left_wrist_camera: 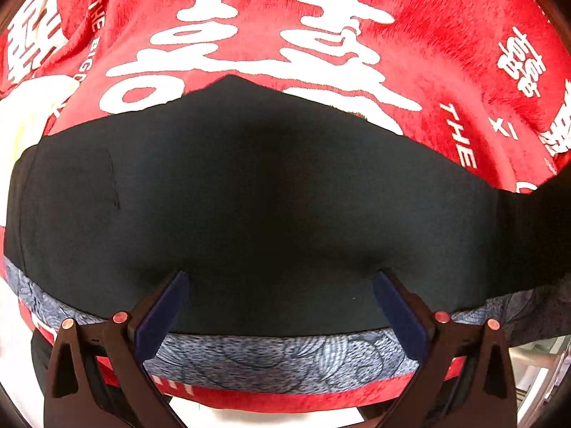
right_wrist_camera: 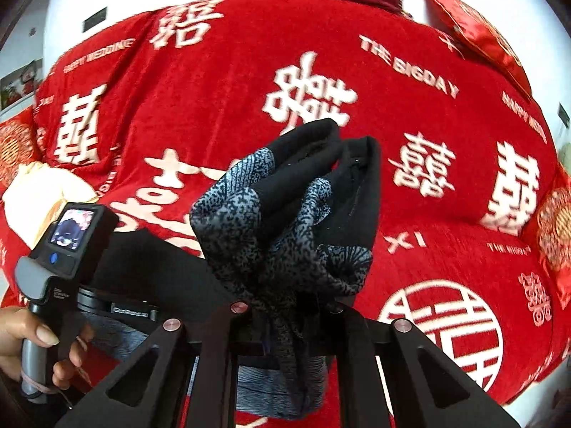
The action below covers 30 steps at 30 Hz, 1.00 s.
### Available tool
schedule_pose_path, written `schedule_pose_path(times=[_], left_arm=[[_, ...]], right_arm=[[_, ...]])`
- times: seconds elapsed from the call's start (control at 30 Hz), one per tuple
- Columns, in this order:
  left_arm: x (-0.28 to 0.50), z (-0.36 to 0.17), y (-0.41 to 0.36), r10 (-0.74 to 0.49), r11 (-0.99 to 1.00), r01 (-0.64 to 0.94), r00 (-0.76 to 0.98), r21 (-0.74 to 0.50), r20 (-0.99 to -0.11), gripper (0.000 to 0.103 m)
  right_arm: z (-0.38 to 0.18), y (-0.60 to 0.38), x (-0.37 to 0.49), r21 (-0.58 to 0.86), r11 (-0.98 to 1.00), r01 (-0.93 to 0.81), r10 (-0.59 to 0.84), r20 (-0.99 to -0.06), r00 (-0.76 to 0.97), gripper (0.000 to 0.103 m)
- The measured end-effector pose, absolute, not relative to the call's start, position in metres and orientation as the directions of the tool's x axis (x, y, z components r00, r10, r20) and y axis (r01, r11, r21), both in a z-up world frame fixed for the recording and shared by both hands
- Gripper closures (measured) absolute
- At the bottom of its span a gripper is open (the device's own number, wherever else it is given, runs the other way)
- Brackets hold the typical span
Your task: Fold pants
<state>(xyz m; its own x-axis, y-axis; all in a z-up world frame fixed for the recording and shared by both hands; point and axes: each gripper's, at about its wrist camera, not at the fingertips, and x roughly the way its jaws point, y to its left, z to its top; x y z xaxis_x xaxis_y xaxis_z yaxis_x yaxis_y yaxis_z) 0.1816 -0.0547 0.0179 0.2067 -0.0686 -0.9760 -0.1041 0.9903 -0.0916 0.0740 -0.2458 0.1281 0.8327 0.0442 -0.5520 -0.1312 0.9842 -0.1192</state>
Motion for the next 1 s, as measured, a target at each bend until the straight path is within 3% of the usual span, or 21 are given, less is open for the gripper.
schedule_pose_path(times=[0.3,0.47,0.7,0.9,0.97,1.0], left_arm=[[0.172,0.033,0.017,-0.075,0.976,-0.179,0.253,-0.123,-0.965,0.000],[0.165,0.020,0.085,-0.060,0.947,-0.296,0.220,-0.125,-0.974,0.000],[0.152,0.022,0.108,-0.070,0.948,-0.289,0.232,-0.138,-0.970,0.000],[0.152,0.025,0.119,-0.099,0.934,-0.315,0.234,-0.171,-0.967,0.000],[0.153,0.036,0.113,-0.108,0.937,-0.296,0.258,-0.185,-0.960,0.000],[0.154,0.042,0.110,-0.109,0.940,-0.284,0.269,-0.187,-0.957,0.000]], right_arm=[[0.125,-0.157,0.073,-0.184,0.932,-0.314,0.164,-0.557,0.814,0.090],[0.081,-0.106,0.090,-0.175,0.906,-0.385,0.200,-0.625,0.755,0.090],[0.006,-0.047,0.105,-0.193,0.860,-0.472,0.190,-0.738,0.648,0.090],[-0.014,-0.033,0.090,-0.277,0.811,-0.515,0.163,-0.739,0.653,0.088],[-0.011,-0.033,0.089,-0.248,0.804,-0.541,0.195,-0.749,0.633,0.068],[-0.009,-0.032,0.087,-0.238,0.800,-0.551,0.203,-0.757,0.621,0.033]])
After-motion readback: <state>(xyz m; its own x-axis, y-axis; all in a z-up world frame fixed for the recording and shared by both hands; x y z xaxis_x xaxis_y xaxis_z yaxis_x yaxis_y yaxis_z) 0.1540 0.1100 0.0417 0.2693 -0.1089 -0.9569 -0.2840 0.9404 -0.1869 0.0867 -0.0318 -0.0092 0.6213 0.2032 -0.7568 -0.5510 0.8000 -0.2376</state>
